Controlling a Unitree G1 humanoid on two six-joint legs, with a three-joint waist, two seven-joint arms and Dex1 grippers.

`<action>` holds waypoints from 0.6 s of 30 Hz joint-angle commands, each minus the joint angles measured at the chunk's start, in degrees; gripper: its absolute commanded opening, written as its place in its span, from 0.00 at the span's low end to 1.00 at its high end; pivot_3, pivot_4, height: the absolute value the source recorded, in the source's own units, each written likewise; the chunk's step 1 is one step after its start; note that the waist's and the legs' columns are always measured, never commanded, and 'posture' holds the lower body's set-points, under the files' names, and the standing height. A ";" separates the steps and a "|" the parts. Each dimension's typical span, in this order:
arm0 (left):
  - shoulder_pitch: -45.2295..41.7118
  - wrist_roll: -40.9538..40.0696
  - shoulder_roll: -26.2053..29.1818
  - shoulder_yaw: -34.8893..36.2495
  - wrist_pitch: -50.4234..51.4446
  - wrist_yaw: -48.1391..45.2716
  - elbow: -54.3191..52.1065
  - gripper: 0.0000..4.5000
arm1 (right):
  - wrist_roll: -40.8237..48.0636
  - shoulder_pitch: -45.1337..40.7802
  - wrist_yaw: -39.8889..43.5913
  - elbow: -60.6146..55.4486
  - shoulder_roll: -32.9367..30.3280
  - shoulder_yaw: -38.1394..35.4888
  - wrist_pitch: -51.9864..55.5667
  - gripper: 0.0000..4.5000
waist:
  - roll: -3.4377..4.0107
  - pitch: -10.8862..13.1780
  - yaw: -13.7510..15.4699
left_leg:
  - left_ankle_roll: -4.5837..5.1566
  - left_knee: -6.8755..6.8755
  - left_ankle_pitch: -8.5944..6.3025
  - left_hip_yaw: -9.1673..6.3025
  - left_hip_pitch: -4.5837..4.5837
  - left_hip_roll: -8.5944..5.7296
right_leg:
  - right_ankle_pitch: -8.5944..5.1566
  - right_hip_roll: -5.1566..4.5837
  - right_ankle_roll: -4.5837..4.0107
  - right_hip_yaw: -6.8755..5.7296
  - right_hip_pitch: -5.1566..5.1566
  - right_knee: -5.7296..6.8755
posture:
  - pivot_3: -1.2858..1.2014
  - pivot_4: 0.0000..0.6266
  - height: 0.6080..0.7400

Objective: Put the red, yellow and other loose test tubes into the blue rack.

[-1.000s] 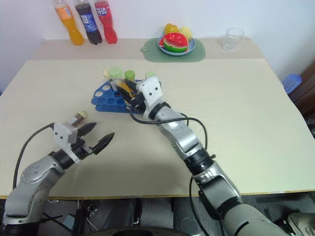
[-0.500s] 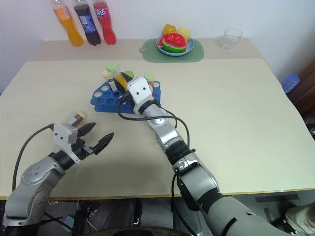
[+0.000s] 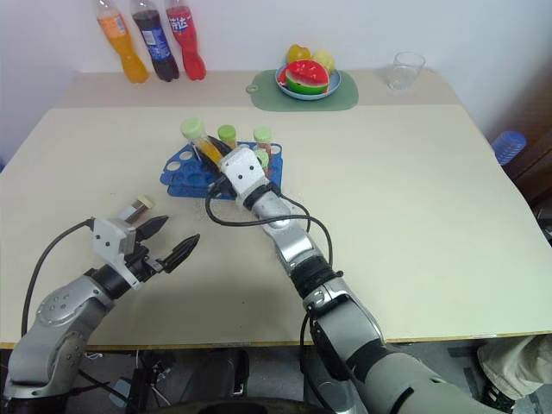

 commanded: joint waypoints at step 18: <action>1.86 0.43 -0.77 0.33 -2.09 -0.26 -1.14 1.00 | 2.85 4.40 -1.10 -5.38 5.81 -1.00 7.27 0.17 | 0.00 0.00 -0.01 | 0.00 -0.09 0.00 0.02 0.02 0.00 | 0.00 -0.02 -0.01 0.01 -0.03 -0.02 | 0.52 0.24 0.95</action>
